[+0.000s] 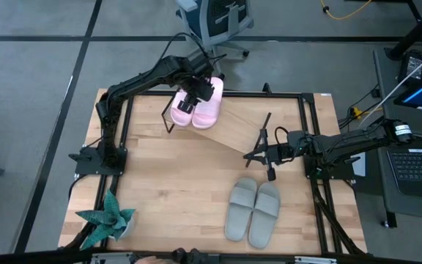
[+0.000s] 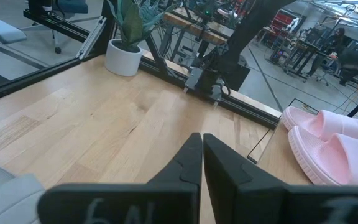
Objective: Pick and place slides into the shelf
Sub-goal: Put the pink slide on the shelf
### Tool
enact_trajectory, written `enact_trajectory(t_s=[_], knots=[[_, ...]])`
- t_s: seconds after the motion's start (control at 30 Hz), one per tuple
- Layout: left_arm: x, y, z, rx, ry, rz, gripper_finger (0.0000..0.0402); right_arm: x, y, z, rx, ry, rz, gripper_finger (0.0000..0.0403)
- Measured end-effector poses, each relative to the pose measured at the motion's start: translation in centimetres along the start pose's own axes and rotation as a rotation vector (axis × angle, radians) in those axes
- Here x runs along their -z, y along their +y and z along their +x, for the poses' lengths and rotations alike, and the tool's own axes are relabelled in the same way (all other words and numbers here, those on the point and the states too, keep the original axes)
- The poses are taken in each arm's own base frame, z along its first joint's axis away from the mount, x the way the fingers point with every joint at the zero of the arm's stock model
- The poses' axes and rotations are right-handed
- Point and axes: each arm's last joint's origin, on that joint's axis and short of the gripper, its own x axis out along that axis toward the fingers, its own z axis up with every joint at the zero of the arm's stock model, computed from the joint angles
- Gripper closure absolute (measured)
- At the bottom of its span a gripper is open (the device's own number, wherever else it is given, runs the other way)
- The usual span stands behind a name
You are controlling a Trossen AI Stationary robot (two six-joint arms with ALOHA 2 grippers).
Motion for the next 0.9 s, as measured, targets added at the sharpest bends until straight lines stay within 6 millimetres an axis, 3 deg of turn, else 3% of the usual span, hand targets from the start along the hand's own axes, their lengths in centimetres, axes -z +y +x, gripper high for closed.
enact_trajectory(t_s=[0.27,0.5,0.9], knots=[[-0.7,-0.6,-4.8,-0.085,-0.235,0.050,0.0224,0.0,0.0,0.0,0.000,0.000,0.000,0.0384],[0.0,-1.8,-8.2,-0.013,-0.417,-0.002,0.0224,0.0,0.0,0.0,0.000,-0.002,0.058,0.0384],[-0.4,-4.1,-9.9,0.215,-0.591,0.004,0.0224,-0.2,0.0,0.0,0.003,-0.014,0.211,0.0384]])
